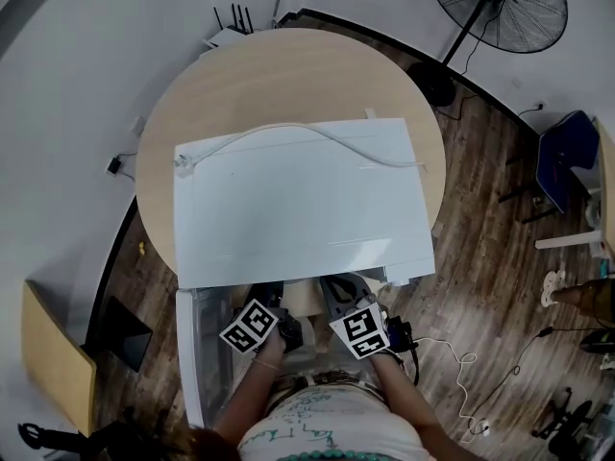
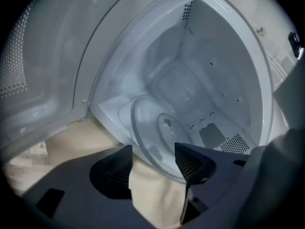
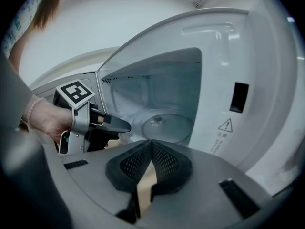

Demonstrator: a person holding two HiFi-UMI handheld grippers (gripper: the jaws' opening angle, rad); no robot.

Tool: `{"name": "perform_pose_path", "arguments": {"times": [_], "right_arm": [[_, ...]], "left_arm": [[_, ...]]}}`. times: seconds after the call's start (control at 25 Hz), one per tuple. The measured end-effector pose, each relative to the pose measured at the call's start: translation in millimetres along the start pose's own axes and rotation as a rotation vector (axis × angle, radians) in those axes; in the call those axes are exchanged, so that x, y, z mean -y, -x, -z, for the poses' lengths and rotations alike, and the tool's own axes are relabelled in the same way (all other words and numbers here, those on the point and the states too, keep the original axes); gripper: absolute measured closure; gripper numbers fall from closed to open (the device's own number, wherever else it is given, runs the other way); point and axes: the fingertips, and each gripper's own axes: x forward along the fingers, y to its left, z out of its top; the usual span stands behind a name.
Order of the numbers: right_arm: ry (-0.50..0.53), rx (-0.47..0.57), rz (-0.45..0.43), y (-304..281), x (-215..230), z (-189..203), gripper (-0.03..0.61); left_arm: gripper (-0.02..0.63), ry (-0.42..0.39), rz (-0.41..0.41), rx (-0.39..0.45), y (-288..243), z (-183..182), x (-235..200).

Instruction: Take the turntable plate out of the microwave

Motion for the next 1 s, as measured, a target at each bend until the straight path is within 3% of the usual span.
{"name": "perform_pose_path", "arguments": {"times": [0.16, 0.44, 0.72, 1.0], "right_arm": [[0.000, -0.016, 0.011, 5, 8, 4, 0.588], [0.007, -0.023, 0.014, 11, 9, 7, 0.588], [-0.077, 0.037, 0.003, 16, 7, 4, 0.588], [-0.158, 0.043, 0.022, 20, 1, 12, 0.588]], "left_arm": [[0.345, 0.079, -0.035, 0.015, -8, -3, -4], [0.365, 0.146, -0.082, -0.009, -12, 0, -15], [0.484, 0.222, -0.021, 0.045, -1, -2, -14], [0.534, 0.320, 0.084, 0.046, 5, -2, -11]]}}
